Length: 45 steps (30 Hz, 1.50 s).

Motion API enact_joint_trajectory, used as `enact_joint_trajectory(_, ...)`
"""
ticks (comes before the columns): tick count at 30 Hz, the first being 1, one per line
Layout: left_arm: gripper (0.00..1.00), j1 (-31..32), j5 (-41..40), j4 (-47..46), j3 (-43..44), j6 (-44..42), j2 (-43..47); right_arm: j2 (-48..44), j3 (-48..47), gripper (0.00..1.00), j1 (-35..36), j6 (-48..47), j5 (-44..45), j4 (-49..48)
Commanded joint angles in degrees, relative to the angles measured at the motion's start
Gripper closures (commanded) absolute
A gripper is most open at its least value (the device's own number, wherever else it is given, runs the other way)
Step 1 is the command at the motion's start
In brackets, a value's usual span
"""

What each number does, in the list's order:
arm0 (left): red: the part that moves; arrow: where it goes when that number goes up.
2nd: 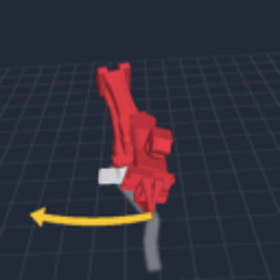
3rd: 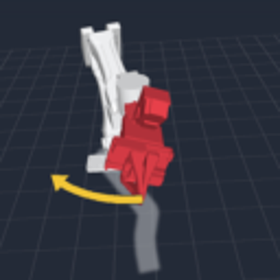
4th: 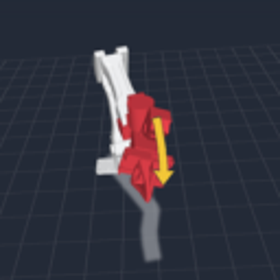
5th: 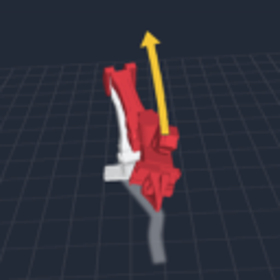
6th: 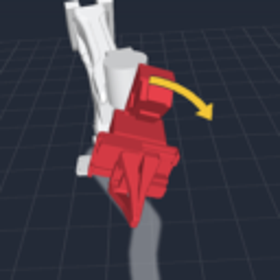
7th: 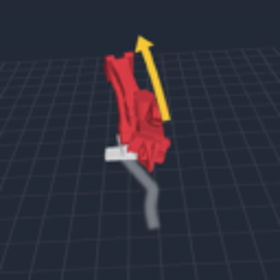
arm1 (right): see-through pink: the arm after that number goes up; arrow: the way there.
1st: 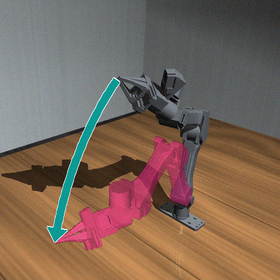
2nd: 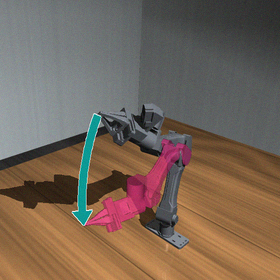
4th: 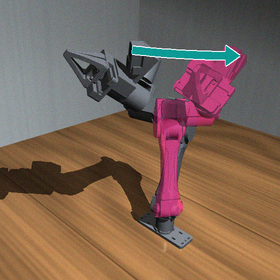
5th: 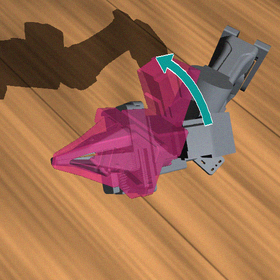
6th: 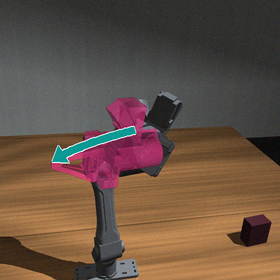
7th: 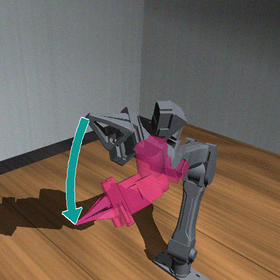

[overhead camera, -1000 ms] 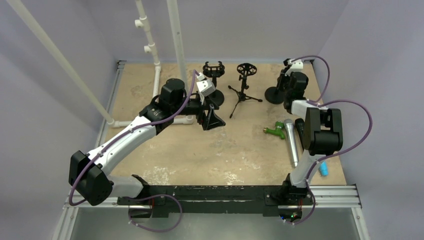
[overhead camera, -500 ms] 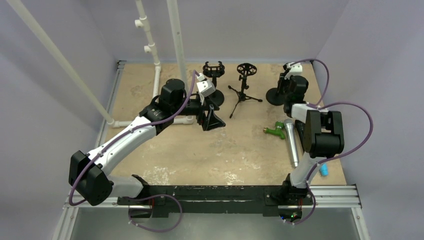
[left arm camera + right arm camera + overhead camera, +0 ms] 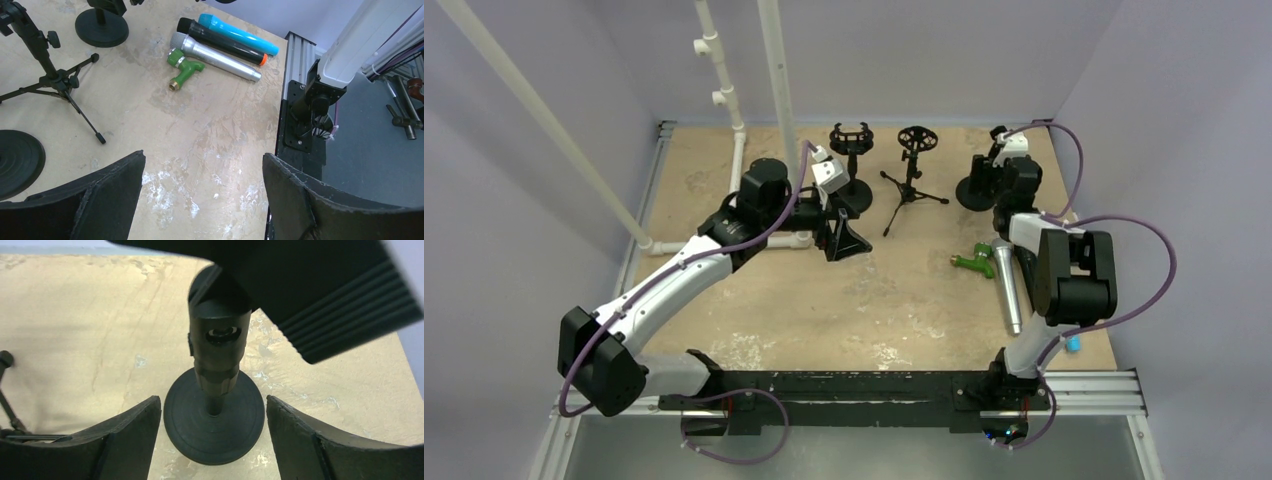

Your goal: Remove the microphone from the stand

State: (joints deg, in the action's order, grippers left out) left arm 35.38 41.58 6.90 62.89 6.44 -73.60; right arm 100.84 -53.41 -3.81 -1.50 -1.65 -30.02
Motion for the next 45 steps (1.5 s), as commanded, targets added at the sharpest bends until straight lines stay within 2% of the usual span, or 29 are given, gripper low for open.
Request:
enact_joint_trajectory(1,0.15,-0.7,0.0,-2.5,0.1,0.0,2.7,-5.6,2.0,0.23,-0.2,-0.3,-1.4,-0.3)
enact_joint_trajectory(14,0.13,-2.3,-1.9,-4.3,-1.9,-0.4,8.1,-23.2,11.4,0.09,-0.2,3.6,-2.3,12.4)
enact_joint_trajectory(25,0.06,-4.8,-8.8,-4.2,-3.2,0.5,13.2,-38.2,13.3,0.06,-0.2,2.0,-4.8,27.3)
enact_joint_trajectory(32,0.02,-5.8,-14.7,3.9,0.8,-3.5,14.7,-45.8,13.6,0.05,-0.2,-0.3,-7.9,32.7)
enact_joint_trajectory(36,0.0,-5.8,-17.5,10.0,4.6,-6.9,15.2,-47.6,12.7,0.05,-0.2,-1.2,-8.7,36.0)
enact_joint_trajectory(45,0.0,-5.8,-26.5,18.0,7.0,-11.9,20.1,-50.4,11.0,0.04,-0.2,0.3,-7.6,39.2)
